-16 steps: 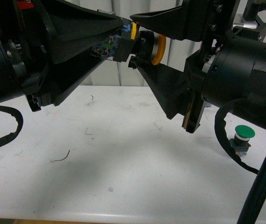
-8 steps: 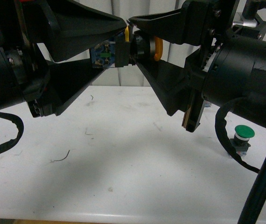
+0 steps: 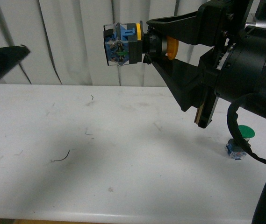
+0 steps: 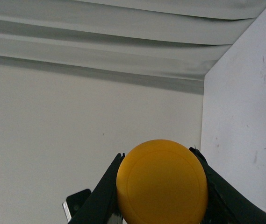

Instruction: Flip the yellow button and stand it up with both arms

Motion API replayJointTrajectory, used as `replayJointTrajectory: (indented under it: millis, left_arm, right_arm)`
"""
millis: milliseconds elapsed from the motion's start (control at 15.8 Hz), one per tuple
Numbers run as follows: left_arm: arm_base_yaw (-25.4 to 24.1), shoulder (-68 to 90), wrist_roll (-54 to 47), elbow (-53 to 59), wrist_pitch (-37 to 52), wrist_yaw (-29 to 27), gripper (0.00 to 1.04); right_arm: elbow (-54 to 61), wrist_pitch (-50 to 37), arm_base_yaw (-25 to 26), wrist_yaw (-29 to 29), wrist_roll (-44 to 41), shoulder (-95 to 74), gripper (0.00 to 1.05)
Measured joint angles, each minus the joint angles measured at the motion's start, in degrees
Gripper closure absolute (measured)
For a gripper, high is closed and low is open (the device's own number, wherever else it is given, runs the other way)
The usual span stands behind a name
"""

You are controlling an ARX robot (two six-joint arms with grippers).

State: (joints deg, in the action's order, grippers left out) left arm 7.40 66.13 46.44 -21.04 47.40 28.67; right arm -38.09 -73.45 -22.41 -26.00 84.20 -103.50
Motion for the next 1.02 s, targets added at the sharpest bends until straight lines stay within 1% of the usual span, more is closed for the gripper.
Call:
replayJointTrajectory:
  millis: [127, 254, 381, 444, 508, 571, 634, 698, 761, 888, 1015]
  left_arm:
    - [0.55, -10.93, -8.52, 1.33, -12.52, -6.91, 0.07]
    - [3.74, -23.98, -19.85, 1.66, -25.83, -15.98, 0.07]
    - [9.86, -35.85, -29.86, 1.66, -37.64, -24.28, 0.07]
    - [13.38, -40.39, -33.66, 1.66, -41.88, -28.50, 0.07]
    - [17.99, -44.70, -37.90, 1.66, -46.31, -34.03, 0.07]
    - [21.94, -47.12, -41.05, 1.81, -47.95, -39.69, 0.08]
    - [25.18, -48.50, -43.21, 2.84, -46.73, -48.74, 0.19]
    - [21.77, -50.99, -44.37, 5.66, -47.45, -54.75, 0.31]
    - [17.62, -52.63, -44.96, 7.93, -48.00, -54.49, 0.42]
    - [11.93, -55.87, -45.42, 10.12, -47.98, -47.91, 0.66]
    - [6.49, -58.21, -45.42, 12.33, -47.93, -43.06, 0.89]
  right_arm:
    - [0.00, 0.02, 0.31, 0.00, -0.07, 0.00, 0.69]
    - [0.00, -0.04, 0.37, 0.02, -0.26, 0.00, 0.69]
    - [0.00, -0.02, 0.35, 0.02, -0.52, 0.00, 0.69]
    - [0.00, -0.02, 0.35, 0.02, -0.74, 0.02, 0.69]
    - [0.00, 0.00, 0.35, -0.02, -1.01, 0.02, 0.69]
    - [0.00, 0.00, 0.39, -0.04, -1.22, 0.02, 0.69]
    - [0.00, -0.02, 0.68, -0.17, -1.33, 0.04, 0.69]
    - [0.00, -0.02, 0.74, -0.50, -1.33, 0.04, 0.69]
    - [0.00, 0.02, 0.96, -0.46, -1.38, 0.04, 0.69]
    - [0.00, 0.00, 1.03, -0.55, -1.57, 0.09, 0.69]
    - [0.00, -0.02, 1.05, -0.61, -1.79, 0.11, 0.69]
